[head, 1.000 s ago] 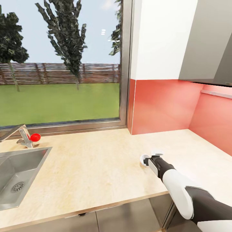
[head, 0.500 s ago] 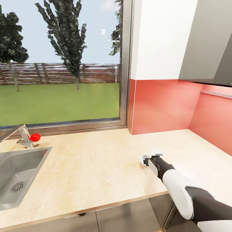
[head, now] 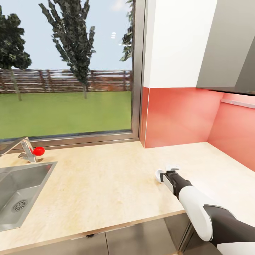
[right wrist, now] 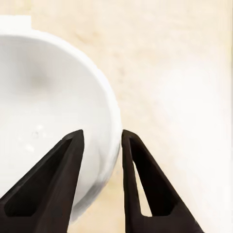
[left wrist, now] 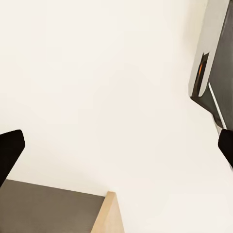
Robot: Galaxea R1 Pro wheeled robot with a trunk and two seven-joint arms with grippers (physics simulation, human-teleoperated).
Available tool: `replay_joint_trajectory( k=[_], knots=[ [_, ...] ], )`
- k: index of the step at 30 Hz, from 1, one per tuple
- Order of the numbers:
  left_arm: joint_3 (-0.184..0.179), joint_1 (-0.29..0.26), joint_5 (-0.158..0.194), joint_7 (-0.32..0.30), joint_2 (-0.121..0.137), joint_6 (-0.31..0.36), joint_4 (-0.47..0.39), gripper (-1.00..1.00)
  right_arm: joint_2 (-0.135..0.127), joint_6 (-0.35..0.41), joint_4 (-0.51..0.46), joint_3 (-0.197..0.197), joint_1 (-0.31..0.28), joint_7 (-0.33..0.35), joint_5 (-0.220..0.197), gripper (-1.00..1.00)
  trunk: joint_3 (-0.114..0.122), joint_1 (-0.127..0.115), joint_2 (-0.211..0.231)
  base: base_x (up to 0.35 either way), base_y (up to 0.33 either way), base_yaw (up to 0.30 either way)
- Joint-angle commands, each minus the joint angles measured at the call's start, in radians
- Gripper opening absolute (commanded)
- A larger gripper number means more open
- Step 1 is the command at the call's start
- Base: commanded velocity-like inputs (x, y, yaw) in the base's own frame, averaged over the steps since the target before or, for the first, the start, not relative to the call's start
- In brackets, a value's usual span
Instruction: Set up a coffee station on the kitchen countertop: keep the coffee maker on the countertop, move the bottle of coffee from the kitchen shelf to the counter next to the coffee maker, place a paper coffee filter on top of the coffee maker, put the saucer next to the coffee maker with the coffee cup on the saucer, and place the electric kettle next to the coffee maker.
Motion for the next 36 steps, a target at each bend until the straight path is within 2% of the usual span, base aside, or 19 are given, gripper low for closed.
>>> replay_joint_trajectory(
  k=[1,24,27,32,34,36],
  knots=[
    [0.002,0.0,0.004,0.001,0.0,0.002,-0.003,1.0,0.001,0.002,0.008,-0.015,0.0,0.002,-0.013,-1.0,-0.002,0.001,-0.001,0.0,0.0,0.0],
    [0.001,-0.001,0.003,0.001,-0.001,0.001,-0.003,1.0,0.007,0.002,-0.01,-0.018,0.0,0.004,-0.016,-1.0,-0.002,0.001,-0.001,0.0,0.0,0.0],
    [-0.001,-0.001,0.003,0.001,-0.001,0.001,-0.004,1.0,0.01,0.004,-0.055,-0.018,0.0,0.004,-0.016,-1.0,-0.002,0.001,-0.001,0.0,0.0,0.0],
    [0.001,-0.001,0.003,0.003,-0.002,0.0,-0.004,1.0,0.014,0.009,-0.208,-0.016,0.0,0.004,-0.017,-1.0,-0.002,0.001,-0.001,0.0,0.0,0.0],
    [0.002,-0.001,0.003,0.003,-0.002,-0.001,-0.005,1.0,0.016,0.01,-0.242,-0.015,0.0,0.004,-0.017,-1.0,-0.002,0.001,-0.001,0.0,0.0,0.0],
    [0.003,-0.001,0.002,0.003,-0.002,-0.002,-0.005,1.0,0.031,0.011,-0.277,-0.014,0.0,0.004,-0.018,-1.0,-0.002,0.001,-0.001,0.0,0.0,0.0]
  ],
)
